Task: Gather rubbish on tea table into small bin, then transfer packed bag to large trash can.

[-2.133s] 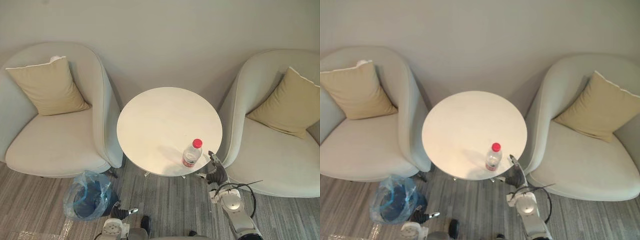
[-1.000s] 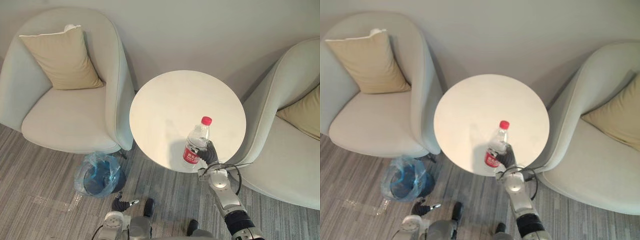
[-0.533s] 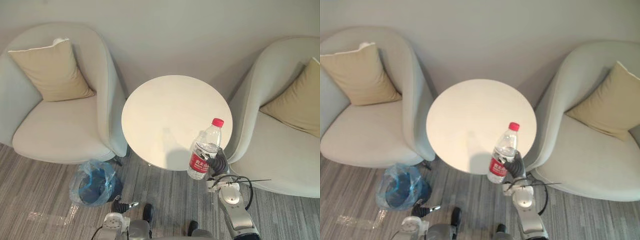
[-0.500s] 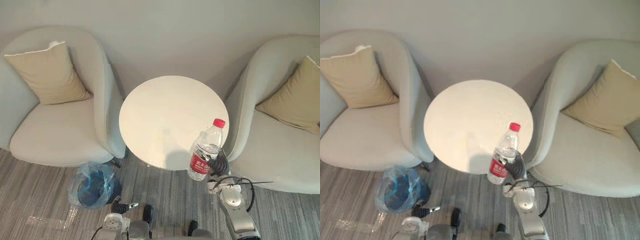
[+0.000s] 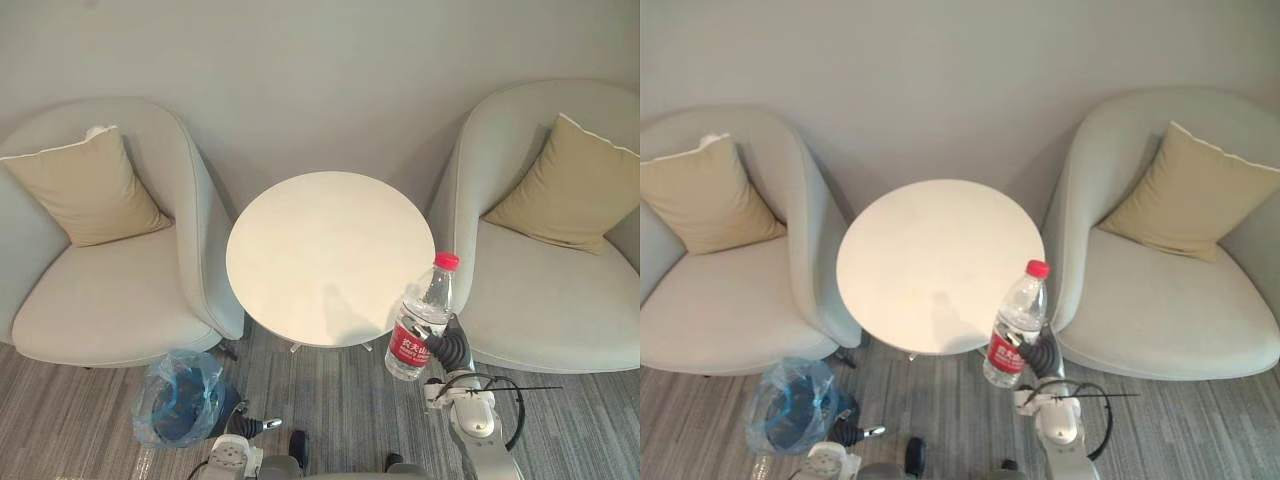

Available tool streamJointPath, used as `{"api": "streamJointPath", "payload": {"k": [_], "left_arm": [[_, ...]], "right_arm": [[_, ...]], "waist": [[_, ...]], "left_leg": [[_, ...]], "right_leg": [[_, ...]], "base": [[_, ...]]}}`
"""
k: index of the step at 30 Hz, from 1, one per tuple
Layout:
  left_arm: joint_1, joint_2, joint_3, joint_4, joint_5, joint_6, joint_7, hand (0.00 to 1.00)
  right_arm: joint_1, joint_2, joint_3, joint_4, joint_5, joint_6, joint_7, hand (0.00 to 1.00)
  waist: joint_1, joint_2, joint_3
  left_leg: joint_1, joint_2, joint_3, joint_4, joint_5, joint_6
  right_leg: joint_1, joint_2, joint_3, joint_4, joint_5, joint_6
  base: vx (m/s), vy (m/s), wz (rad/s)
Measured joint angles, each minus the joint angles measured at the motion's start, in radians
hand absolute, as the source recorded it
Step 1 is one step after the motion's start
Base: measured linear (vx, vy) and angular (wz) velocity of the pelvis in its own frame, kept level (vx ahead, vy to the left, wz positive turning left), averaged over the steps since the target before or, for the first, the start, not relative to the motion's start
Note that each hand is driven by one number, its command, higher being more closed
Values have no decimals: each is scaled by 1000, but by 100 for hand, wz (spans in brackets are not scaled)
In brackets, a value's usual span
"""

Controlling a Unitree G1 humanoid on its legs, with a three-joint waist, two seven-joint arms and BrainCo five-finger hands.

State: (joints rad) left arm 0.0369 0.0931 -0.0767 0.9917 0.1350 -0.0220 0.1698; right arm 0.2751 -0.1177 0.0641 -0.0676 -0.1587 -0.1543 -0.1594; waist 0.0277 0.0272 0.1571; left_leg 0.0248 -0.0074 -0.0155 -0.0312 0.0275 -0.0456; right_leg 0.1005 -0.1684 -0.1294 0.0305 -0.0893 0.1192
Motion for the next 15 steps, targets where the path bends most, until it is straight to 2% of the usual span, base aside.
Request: {"api": "streamJointPath", "payload": {"k": [3, 6, 7, 8, 9, 10, 11, 12, 13, 15], "left_arm": [[0, -30, 22, -5, 0, -1, 0, 0], [4, -47, 24, -33, 5, -5, -5, 0], [4, -50, 22, -39, 24, -5, -8, 0], [4, -46, 20, -39, 45, -5, -14, 0], [3, -48, 20, -37, 58, -3, -19, 0], [4, -47, 17, -35, 63, -1, -21, 0], [7, -47, 2, -27, 73, -1, -20, 0], [7, -50, -7, -16, 79, 1, -20, 0], [6, -52, -37, -5, 81, 5, -20, 0], [-4, -31, -60, -9, 79, 7, -21, 0]], "right_arm": [[2, -2, 6, -37, -3, 0, -12, 100], [-38, 2, 18, -78, -39, -1, -20, 100], [-56, 3, 18, -77, -40, -1, -25, 100], [-60, 6, 17, -77, -39, -2, -37, 100], [-60, 7, 14, -76, -39, -4, -40, 100], [-60, 8, 4, -73, -39, -3, -48, 100], [-57, 8, -12, -70, -40, -3, -58, 100], [-55, 8, -24, -69, -40, -2, -62, 100], [-56, 6, -47, -68, -40, -1, -74, 100], [-68, 26, -58, -26, -44, 4, -89, 100]], "waist": [[0, 8, 1], [5, 19, 0], [4, 20, 0], [-2, 5, 2], [-5, 4, 2], [-8, 6, 0], [-26, 7, 0], [-38, 10, -1], [-49, 25, -10], [-38, -2, -12]], "left_leg": [[-44, 4, -22, 31, 2, -1], [-159, 4, 5, 145, 13, 8], [-179, -5, 24, 143, 48, 19], [-152, -4, 46, 62, 97, 24], [-152, 7, 131, 99, 51, 39], [-142, 23, 235, 176, -28, 52], [-101, 38, 329, 224, -84, 52], [-77, 49, 375, 205, -96, 40], [-40, 48, 376, 100, -87, 16], [-16, 17, 342, -9, -15, 25]], "right_leg": [[-14, -3, -40, 16, -4, 0], [-85, -6, -74, 99, -25, -16], [-87, -8, -99, 101, -29, -23], [-91, -39, -142, 92, -26, -39], [-95, -46, -173, 93, -22, -34], [-95, -60, -196, 103, -21, -33], [-76, -79, -233, 104, -16, -25], [-65, -80, -257, 102, -10, -15], [-69, -73, -294, 103, -3, -5], [-68, -72, -309, 74, 29, -6]], "base": [[-47, -22, 37], [-116, -14, 39], [-153, -16, 64], [-167, 17, 74], [-126, 20, 71], [-85, 27, 79], [41, 23, 91], [65, 53, 113], [36, 113, 96], [-67, 118, 66]]}}
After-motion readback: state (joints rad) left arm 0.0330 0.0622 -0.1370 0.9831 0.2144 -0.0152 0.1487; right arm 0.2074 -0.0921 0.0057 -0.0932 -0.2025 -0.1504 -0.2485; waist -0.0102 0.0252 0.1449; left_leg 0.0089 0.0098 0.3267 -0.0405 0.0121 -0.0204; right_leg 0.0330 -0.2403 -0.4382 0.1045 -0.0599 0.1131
